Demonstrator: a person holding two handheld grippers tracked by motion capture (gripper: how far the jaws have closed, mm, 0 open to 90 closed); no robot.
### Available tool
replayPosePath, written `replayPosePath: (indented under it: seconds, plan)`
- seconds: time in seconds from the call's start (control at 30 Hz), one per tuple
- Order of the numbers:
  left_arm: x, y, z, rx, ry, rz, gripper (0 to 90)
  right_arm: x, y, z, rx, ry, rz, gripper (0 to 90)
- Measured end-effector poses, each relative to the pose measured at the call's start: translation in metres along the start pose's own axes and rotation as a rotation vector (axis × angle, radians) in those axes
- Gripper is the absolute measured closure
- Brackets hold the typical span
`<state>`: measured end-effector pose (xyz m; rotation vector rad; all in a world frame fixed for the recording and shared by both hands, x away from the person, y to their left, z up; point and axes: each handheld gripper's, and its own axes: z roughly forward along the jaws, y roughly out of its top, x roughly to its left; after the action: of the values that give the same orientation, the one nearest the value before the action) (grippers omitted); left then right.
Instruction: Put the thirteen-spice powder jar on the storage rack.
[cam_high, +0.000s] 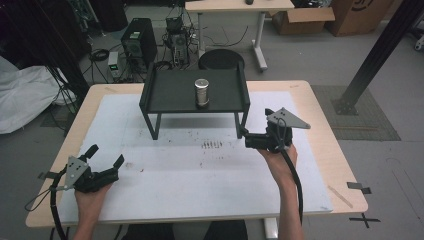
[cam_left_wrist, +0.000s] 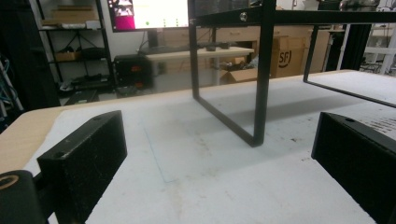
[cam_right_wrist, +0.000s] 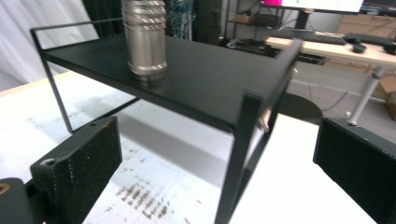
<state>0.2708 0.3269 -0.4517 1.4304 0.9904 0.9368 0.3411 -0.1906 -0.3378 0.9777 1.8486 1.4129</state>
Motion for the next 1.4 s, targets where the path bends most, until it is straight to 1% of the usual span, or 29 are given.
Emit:
replayPosePath:
  seconds: [0.13,0.23,0.4,0.5,0.63,0.77,0.9,1.0,1.03,1.07,1.13,1.27,1.4]
  plan:
    - [0.000,0.000,0.000,-0.001,0.000,0.000,3.8,-0.003,-0.015,-0.005,0.003,-0.049,0.002,0.8]
    - [0.000,0.000,0.000,-0.001,0.001,0.001,3.8,-0.005,-0.024,-0.010,-0.012,-0.074,0.021,0.7]
    - [0.000,0.000,0.000,-0.002,0.000,0.000,3.8,-0.008,-0.044,-0.019,-0.042,-0.138,0.066,0.7]
    - [0.000,0.000,0.000,-0.002,0.000,0.000,3.8,-0.009,-0.058,-0.024,-0.058,-0.169,0.076,0.7]
    - [0.000,0.000,0.000,-0.002,0.001,0.001,3.8,-0.010,-0.072,-0.028,-0.065,-0.181,0.084,0.7]
    - [0.000,0.000,0.000,-0.003,0.001,0.000,3.8,-0.009,-0.085,-0.033,-0.080,-0.206,0.082,0.7]
    - [0.000,0.000,0.000,-0.003,0.001,0.001,3.8,-0.008,-0.096,-0.038,-0.103,-0.249,0.086,0.6]
    - [0.000,0.000,0.000,-0.003,0.001,0.001,3.8,-0.007,-0.107,-0.043,-0.122,-0.284,0.100,0.7]
    - [0.000,0.000,0.000,-0.003,0.001,0.001,3.8,-0.007,-0.108,-0.043,-0.127,-0.286,0.103,0.7]
    - [0.000,0.000,0.000,-0.001,0.002,0.002,3.8,-0.008,-0.112,-0.045,-0.136,-0.284,0.120,0.7]
    - [0.000,0.000,0.000,-0.001,0.002,0.002,3.8,-0.008,-0.115,-0.047,-0.147,-0.289,0.133,0.7]
    - [0.000,0.000,0.000,-0.001,0.002,0.002,3.7,-0.005,-0.121,-0.051,-0.171,-0.304,0.138,0.7]
    - [0.000,0.000,0.000,0.000,0.003,0.004,3.8,-0.001,-0.128,-0.051,-0.184,-0.321,0.127,0.6]
